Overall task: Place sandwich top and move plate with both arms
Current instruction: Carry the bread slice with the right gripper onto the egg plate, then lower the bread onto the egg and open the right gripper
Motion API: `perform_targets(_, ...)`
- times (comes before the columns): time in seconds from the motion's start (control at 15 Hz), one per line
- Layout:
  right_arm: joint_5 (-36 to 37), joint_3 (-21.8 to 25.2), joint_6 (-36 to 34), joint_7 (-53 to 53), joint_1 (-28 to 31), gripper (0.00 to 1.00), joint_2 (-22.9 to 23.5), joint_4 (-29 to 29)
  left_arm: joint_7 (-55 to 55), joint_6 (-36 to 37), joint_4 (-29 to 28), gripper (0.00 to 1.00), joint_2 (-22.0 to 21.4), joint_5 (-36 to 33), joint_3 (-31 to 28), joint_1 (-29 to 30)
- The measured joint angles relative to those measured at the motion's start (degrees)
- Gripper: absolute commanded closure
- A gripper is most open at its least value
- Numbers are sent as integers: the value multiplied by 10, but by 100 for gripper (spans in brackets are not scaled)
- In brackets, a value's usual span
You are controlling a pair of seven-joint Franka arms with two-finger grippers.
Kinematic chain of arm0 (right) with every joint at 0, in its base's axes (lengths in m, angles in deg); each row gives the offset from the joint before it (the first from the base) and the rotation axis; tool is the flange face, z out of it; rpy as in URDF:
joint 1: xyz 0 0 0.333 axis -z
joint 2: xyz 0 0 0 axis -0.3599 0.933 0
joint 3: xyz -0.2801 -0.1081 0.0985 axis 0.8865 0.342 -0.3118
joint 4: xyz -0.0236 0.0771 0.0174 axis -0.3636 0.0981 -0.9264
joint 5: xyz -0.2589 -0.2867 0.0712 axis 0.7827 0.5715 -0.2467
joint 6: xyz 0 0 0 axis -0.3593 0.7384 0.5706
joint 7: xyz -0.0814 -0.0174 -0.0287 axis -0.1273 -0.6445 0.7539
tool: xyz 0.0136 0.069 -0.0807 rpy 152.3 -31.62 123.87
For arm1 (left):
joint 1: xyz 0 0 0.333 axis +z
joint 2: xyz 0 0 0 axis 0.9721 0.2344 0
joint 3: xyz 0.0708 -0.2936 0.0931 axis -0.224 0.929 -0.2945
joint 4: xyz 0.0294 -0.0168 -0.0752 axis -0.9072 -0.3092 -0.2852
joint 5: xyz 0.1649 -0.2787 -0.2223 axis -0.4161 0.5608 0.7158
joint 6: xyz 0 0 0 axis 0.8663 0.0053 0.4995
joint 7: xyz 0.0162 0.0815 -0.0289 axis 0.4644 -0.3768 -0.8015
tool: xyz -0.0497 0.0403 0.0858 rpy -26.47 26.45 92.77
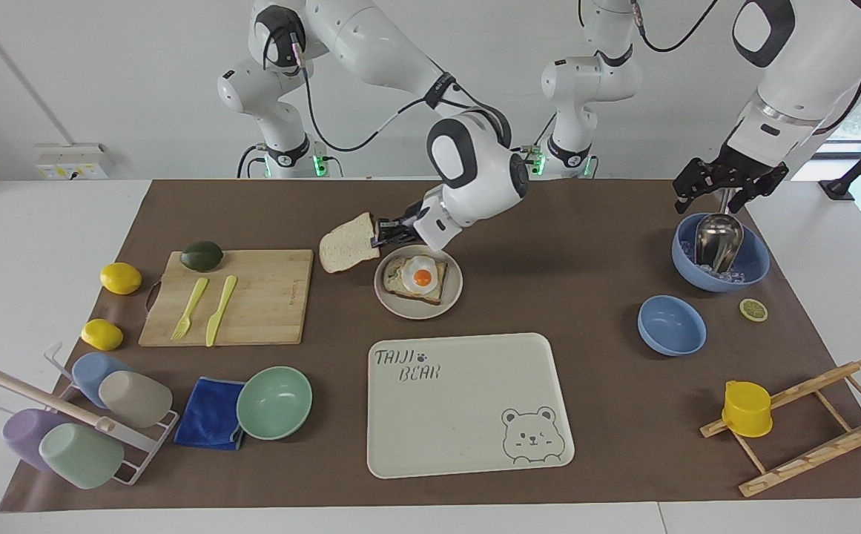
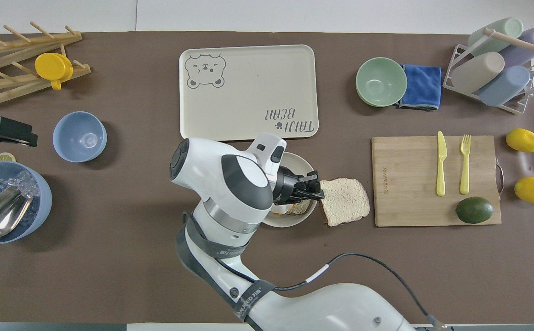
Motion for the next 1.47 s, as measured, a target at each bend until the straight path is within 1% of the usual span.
perform_targets(0.13, 26, 6, -56, 0, -28, 100, 102, -125, 0, 0, -1, 0, 0, 0, 0, 0)
perform_targets(0.2, 31, 8, -71, 0, -34, 100, 142, -172, 0, 0, -2, 0, 0, 0, 0, 0)
perform_targets(0.27, 32, 9, -78, 0, -35, 100, 167, -203, 0, 0, -2, 0, 0, 0, 0, 0)
perform_targets(0.33, 33, 11, -79, 0, -34, 100, 183, -225, 0, 0, -3, 0, 0, 0, 0, 0)
perform_targets(0.47, 33, 14, -77, 0, -31, 100, 193, -248, 0, 0, -3, 0, 0, 0, 0, 0)
perform_targets(0.67, 33, 12, -70, 2, -42, 100, 193, -267, 0, 0, -3, 0, -1, 0, -2, 0)
perform_targets(0.87, 33, 13, -67, 2, -64, 100, 193, -274, 0, 0, -3, 0, -1, 0, -3, 6)
perform_targets(1.07, 33, 13, -56, -6, -67, 100, 193, -278, 0, 0, -3, 0, -1, 0, -5, 31)
perform_targets(1.2, 27, 12, -42, -19, -67, 100, 193, -278, 0, 0, -3, 0, -1, 0, -5, 48)
perform_targets(1.47, -8, 12, -25, -93, -67, 100, 193, -278, 0, 0, -3, 0, -1, 0, -6, 67)
